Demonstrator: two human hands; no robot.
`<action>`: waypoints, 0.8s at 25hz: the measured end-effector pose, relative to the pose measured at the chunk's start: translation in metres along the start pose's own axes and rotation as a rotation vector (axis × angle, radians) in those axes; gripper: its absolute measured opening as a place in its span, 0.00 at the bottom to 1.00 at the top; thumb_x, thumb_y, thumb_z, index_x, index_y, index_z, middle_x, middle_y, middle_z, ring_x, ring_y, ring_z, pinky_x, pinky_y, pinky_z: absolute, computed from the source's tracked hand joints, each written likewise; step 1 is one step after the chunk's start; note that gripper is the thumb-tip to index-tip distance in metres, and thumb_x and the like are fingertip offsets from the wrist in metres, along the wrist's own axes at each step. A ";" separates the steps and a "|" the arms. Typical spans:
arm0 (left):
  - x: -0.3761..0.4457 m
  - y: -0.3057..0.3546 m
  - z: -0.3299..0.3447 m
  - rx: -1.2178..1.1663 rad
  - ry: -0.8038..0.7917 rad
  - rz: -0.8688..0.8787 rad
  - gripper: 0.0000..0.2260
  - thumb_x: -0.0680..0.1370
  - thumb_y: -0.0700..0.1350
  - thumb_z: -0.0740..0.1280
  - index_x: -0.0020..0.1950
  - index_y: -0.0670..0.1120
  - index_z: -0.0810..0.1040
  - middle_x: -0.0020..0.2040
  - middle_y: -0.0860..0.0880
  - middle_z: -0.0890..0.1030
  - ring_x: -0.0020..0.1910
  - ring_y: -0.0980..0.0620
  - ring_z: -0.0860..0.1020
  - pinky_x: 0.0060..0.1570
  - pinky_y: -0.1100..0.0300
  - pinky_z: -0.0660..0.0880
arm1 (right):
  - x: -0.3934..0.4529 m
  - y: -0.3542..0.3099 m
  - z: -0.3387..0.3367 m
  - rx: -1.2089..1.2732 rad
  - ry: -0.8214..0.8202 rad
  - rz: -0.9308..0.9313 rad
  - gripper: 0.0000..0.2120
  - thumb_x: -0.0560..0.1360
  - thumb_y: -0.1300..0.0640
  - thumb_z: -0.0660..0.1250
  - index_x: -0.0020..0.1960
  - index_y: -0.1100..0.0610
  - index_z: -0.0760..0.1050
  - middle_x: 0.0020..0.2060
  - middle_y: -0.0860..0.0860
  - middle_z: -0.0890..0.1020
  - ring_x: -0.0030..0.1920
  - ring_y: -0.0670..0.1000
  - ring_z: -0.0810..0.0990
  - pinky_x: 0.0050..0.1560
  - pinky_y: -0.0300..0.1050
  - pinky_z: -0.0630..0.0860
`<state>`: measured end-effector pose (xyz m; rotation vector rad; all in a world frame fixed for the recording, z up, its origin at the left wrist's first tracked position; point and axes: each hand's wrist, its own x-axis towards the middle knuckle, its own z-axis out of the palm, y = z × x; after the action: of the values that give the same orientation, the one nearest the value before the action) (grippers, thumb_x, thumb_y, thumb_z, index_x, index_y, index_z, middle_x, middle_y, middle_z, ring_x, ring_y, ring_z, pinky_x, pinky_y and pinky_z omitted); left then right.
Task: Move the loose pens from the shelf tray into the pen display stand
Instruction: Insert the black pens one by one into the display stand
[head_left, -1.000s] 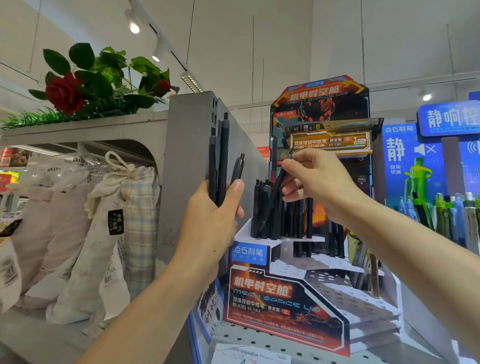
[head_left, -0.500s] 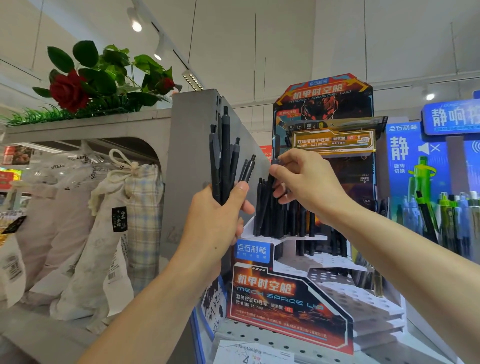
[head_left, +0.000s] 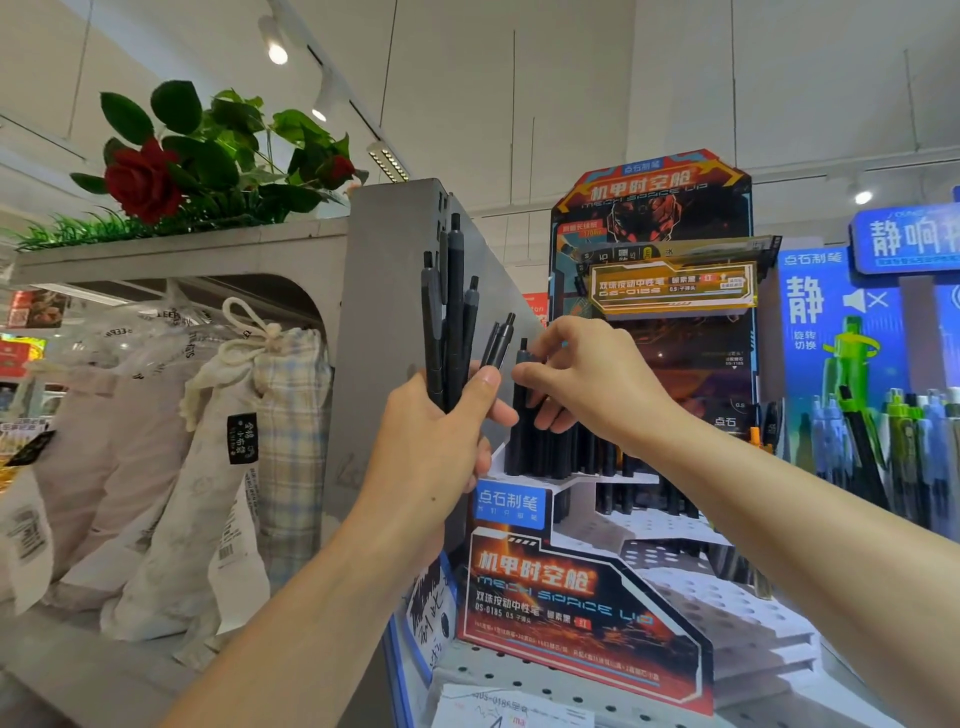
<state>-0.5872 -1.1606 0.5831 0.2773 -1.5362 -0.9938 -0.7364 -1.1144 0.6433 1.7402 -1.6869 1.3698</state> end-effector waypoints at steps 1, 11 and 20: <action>0.000 0.000 0.000 -0.018 0.001 0.007 0.09 0.81 0.52 0.65 0.53 0.48 0.79 0.32 0.52 0.83 0.23 0.59 0.71 0.22 0.68 0.68 | 0.000 0.000 0.001 -0.011 -0.014 0.009 0.08 0.78 0.55 0.72 0.51 0.59 0.76 0.32 0.54 0.85 0.27 0.49 0.85 0.30 0.44 0.83; -0.001 -0.001 -0.001 -0.031 -0.009 0.014 0.07 0.82 0.50 0.65 0.55 0.48 0.78 0.35 0.54 0.84 0.22 0.60 0.71 0.22 0.68 0.68 | 0.002 -0.005 -0.001 0.000 -0.102 0.145 0.11 0.79 0.56 0.71 0.47 0.65 0.79 0.32 0.56 0.86 0.29 0.53 0.86 0.29 0.45 0.83; -0.004 0.002 -0.001 0.006 -0.040 -0.003 0.13 0.82 0.51 0.64 0.55 0.42 0.80 0.23 0.57 0.77 0.20 0.61 0.69 0.21 0.69 0.66 | 0.000 -0.012 -0.002 -0.119 -0.168 0.170 0.14 0.80 0.53 0.69 0.45 0.64 0.81 0.31 0.55 0.86 0.28 0.52 0.85 0.29 0.42 0.82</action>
<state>-0.5842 -1.1572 0.5820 0.2656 -1.5752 -1.0031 -0.7261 -1.1100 0.6483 1.7203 -2.0042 1.1909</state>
